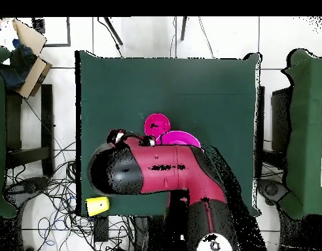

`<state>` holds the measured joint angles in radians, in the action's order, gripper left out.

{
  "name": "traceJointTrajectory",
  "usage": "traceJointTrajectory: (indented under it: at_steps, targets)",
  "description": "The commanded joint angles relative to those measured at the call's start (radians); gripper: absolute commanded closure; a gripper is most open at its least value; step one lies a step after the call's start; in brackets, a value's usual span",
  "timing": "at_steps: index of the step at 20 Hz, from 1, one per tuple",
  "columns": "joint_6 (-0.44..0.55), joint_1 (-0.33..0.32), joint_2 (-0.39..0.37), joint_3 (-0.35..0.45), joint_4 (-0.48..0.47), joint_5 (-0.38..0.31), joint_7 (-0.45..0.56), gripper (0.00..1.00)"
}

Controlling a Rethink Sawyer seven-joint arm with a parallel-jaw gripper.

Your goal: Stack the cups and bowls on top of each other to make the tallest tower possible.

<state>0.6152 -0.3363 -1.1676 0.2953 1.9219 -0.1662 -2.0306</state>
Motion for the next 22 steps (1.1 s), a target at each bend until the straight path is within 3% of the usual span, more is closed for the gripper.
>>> traceJointTrajectory:
  at_steps: [1, 11, 22]
  targets:
    - [0.053, 0.05, 0.149, -0.008, -0.058, -0.057, -0.077, 1.0]
    - [0.057, 0.127, 0.173, -0.073, -0.1, -0.058, -0.134, 1.0]
    - [0.057, 0.152, 0.187, -0.106, -0.115, -0.031, -0.111, 1.0]
